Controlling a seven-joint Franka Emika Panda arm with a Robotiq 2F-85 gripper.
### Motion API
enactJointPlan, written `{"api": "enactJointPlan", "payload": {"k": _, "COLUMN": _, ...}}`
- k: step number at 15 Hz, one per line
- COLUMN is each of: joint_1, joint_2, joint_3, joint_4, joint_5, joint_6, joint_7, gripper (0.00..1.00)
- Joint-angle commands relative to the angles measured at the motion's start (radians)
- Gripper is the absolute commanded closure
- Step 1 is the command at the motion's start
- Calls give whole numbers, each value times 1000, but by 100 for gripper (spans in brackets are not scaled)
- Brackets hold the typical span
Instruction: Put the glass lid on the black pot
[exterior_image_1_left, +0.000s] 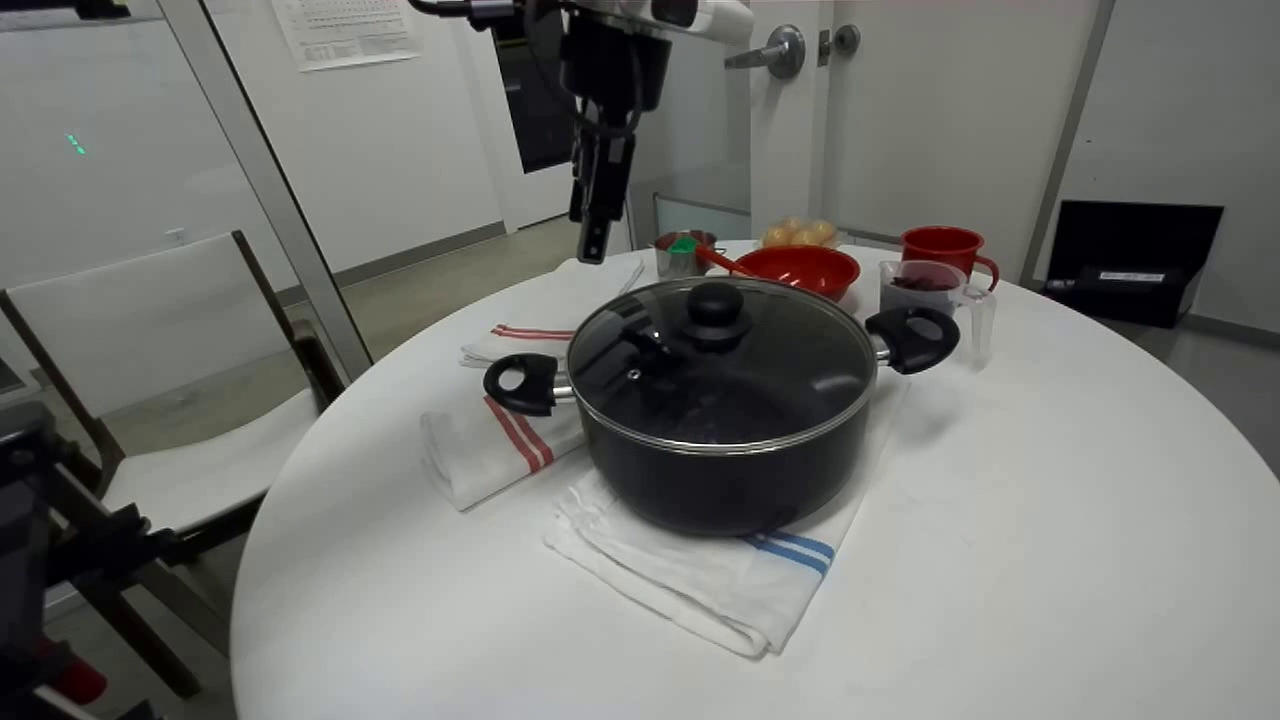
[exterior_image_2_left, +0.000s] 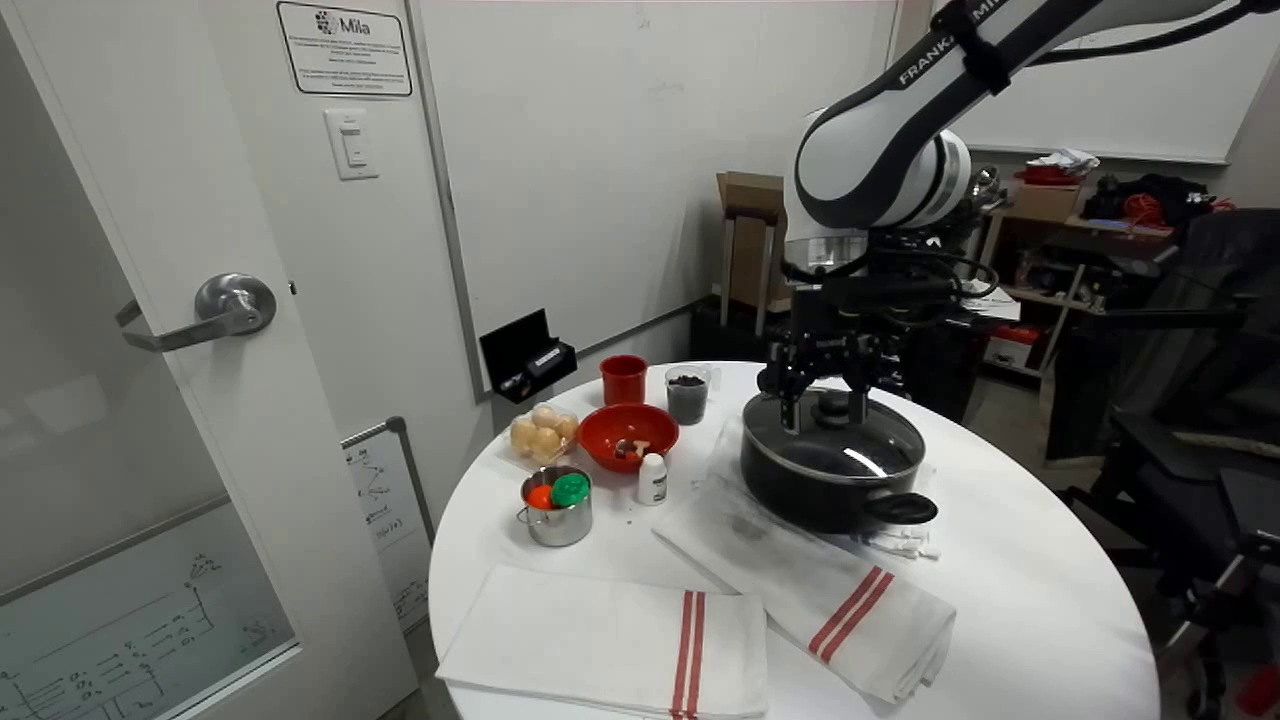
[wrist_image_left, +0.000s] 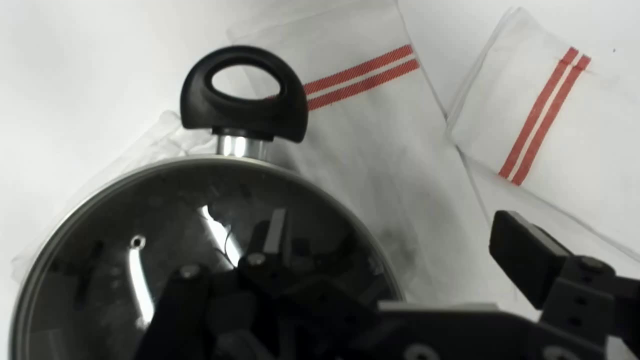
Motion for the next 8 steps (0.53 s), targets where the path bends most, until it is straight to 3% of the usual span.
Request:
{"api": "enactJointPlan", "payload": {"k": 1, "joint_1": -3, "joint_2": -45, "joint_3": 23, "joint_4": -60, "joint_5": 70, "joint_6": -39, "joint_7": 15, "gripper": 0}}
{"api": "enactJointPlan", "payload": {"k": 5, "joint_1": -7, "joint_2": -42, "joint_3": 33, "joint_4": -80, "joint_5": 139, "joint_6": -81, "joint_7": 24, "gripper": 1}}
{"api": "enactJointPlan", "payload": {"k": 8, "joint_1": -11, "joint_2": -41, "joint_3": 31, "joint_4": -102, "joint_5": 184, "joint_6": -102, "joint_7": 32, "gripper": 17}}
